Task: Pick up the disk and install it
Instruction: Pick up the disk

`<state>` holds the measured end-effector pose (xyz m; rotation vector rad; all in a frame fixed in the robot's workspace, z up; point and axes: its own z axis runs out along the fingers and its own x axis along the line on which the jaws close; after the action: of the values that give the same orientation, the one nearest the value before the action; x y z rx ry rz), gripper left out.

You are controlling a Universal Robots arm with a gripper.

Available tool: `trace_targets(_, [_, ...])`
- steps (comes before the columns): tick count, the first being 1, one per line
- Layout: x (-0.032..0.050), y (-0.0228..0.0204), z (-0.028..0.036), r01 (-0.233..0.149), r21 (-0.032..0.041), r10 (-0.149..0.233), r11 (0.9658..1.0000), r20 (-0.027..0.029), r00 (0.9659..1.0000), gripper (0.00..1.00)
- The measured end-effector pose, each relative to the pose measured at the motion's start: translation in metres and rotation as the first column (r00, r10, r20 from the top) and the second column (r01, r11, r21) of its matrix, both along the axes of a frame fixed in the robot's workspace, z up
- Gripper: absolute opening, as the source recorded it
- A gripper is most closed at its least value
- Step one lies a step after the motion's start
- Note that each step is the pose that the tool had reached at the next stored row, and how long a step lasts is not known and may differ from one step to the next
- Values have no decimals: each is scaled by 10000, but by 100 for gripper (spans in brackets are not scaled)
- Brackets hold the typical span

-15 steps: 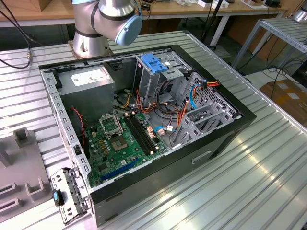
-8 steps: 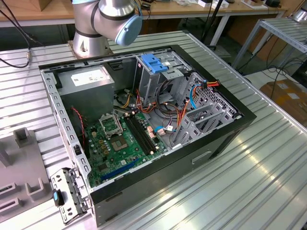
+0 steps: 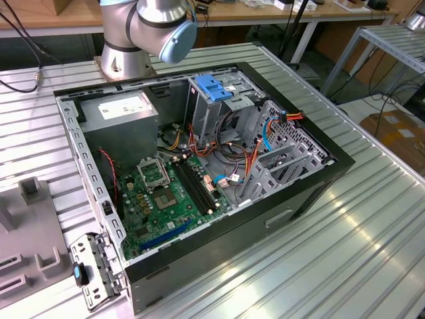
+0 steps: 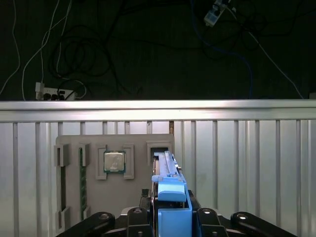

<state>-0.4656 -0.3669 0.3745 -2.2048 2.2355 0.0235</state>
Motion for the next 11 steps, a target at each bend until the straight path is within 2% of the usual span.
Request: trace_targets(11, [0, 0, 83, 0, 0, 0, 10000, -1, 10000, 37])
